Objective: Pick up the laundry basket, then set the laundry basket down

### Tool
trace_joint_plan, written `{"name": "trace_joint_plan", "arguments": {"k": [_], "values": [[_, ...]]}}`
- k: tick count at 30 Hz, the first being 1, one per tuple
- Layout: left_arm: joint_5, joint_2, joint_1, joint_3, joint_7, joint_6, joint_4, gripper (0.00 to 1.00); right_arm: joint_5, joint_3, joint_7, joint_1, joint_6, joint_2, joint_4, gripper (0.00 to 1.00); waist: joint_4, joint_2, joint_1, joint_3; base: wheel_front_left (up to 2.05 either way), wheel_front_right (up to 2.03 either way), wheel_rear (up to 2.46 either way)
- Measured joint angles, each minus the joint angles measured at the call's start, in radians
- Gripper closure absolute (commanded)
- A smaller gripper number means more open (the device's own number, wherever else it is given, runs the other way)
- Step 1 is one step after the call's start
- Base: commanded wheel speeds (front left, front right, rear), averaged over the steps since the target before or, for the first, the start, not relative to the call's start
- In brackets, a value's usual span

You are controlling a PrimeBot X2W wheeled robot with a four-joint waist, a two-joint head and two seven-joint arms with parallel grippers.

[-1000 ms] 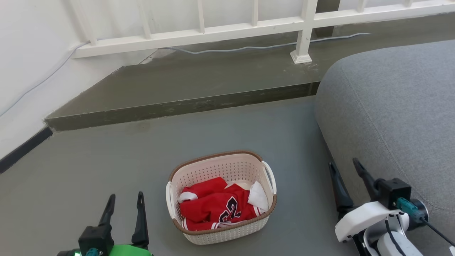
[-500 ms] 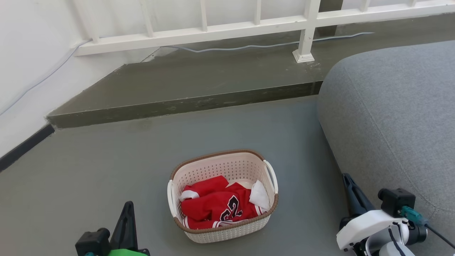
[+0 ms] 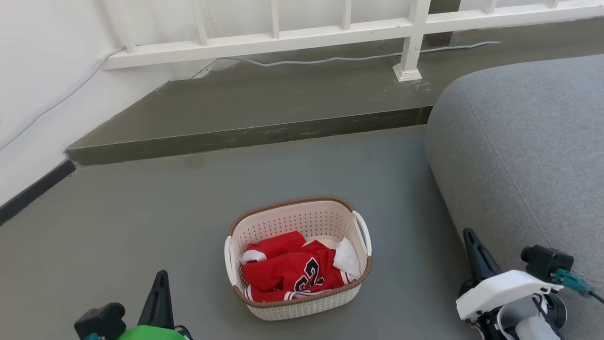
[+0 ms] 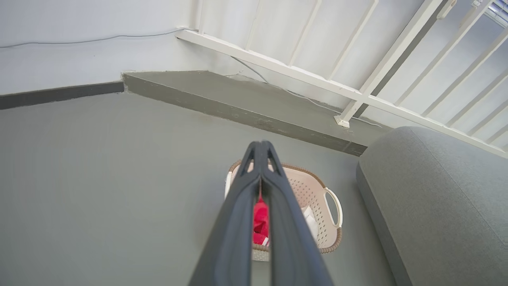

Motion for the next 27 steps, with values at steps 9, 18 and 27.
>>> {"name": "trace_joint_plan", "arguments": {"k": [9, 18, 27], "values": [[-0.112, 0.000, -0.003, 0.022, 0.025, -0.016, 0.006, 1.00, 0.102, -0.036, 0.030, -0.006, 0.013, 0.007, 0.000, 1.00, 0.007, 0.0000, 0.0000, 0.004, 0.00, 0.00, 0.00], [-0.225, 0.002, -0.024, 0.042, 0.055, -0.035, 0.017, 1.00, 0.209, -0.071, 0.059, -0.021, 0.031, 0.012, 0.000, 1.00, 0.014, 0.0000, 0.0000, 0.009, 0.00, 0.00, 0.00], [-0.320, 0.007, -0.039, 0.061, 0.077, -0.048, 0.032, 1.00, 0.299, -0.102, 0.083, -0.024, 0.048, 0.019, 0.001, 1.00, 0.020, 0.0000, 0.0000, 0.012, 0.00, 0.00, 0.00]]}}
